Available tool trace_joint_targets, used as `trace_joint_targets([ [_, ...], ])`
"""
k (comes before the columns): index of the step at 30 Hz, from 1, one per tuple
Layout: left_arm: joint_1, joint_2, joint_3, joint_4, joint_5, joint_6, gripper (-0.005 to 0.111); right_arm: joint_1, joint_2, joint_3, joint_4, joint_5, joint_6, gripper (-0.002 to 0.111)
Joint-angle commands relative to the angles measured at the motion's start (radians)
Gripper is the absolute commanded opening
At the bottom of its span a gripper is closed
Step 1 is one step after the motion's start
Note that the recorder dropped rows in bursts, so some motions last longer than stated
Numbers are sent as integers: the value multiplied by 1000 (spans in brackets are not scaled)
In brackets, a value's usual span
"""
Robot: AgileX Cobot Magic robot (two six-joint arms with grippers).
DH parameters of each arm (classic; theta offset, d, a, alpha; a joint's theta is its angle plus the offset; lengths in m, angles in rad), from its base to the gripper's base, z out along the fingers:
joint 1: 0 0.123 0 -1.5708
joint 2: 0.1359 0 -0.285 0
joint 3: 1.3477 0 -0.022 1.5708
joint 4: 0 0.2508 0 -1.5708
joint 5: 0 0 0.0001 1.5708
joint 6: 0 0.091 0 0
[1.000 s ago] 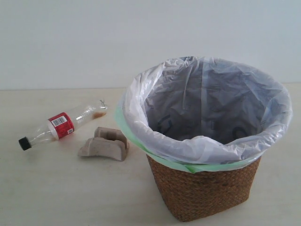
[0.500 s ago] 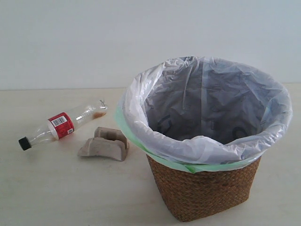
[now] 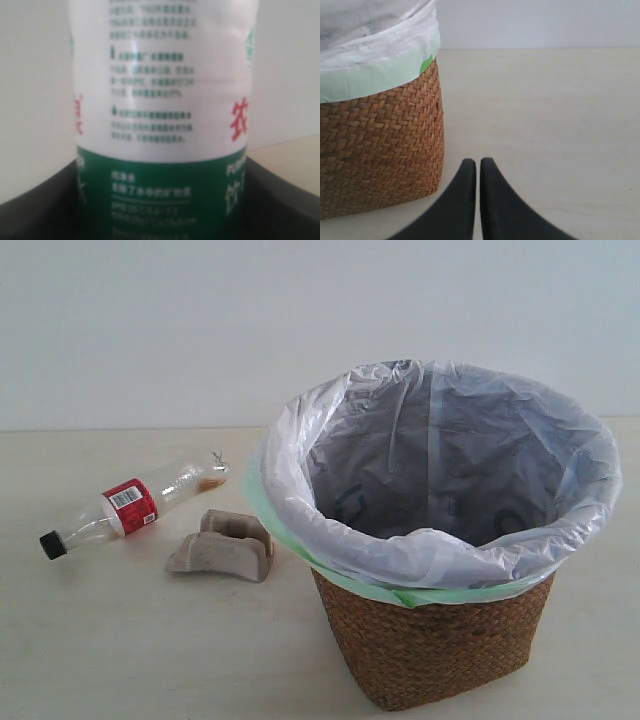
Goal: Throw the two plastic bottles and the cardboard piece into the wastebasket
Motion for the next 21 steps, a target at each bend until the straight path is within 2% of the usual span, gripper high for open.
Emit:
trace_joint_targets([
  [1, -5, 11, -1, 289, -9, -307, 4, -6, -4, -1, -7, -4, -4, 0],
  [5, -5, 38, -1, 598, -22, -648, 4, -6, -4, -1, -7, -4, -4, 0],
  [6, -5, 42, -1, 788, -43, -862, 4, -6, -4, -1, -7, -4, -4, 0],
  [8, -5, 42, -1, 1005, -76, -1132, 4, -6, -4, -1, -7, -4, -4, 0],
  [9, -5, 42, -1, 1101, -88, -1192, 4, -6, -4, -1, -7, -4, -4, 0],
  [10, -5, 42, -1, 1139, -90, -1205, 4, -6, -4, -1, -7, -4, -4, 0],
  [21, -5, 87, -1, 1139, -118, -1232, 4, -6, -4, -1, -7, -4, -4, 0],
])
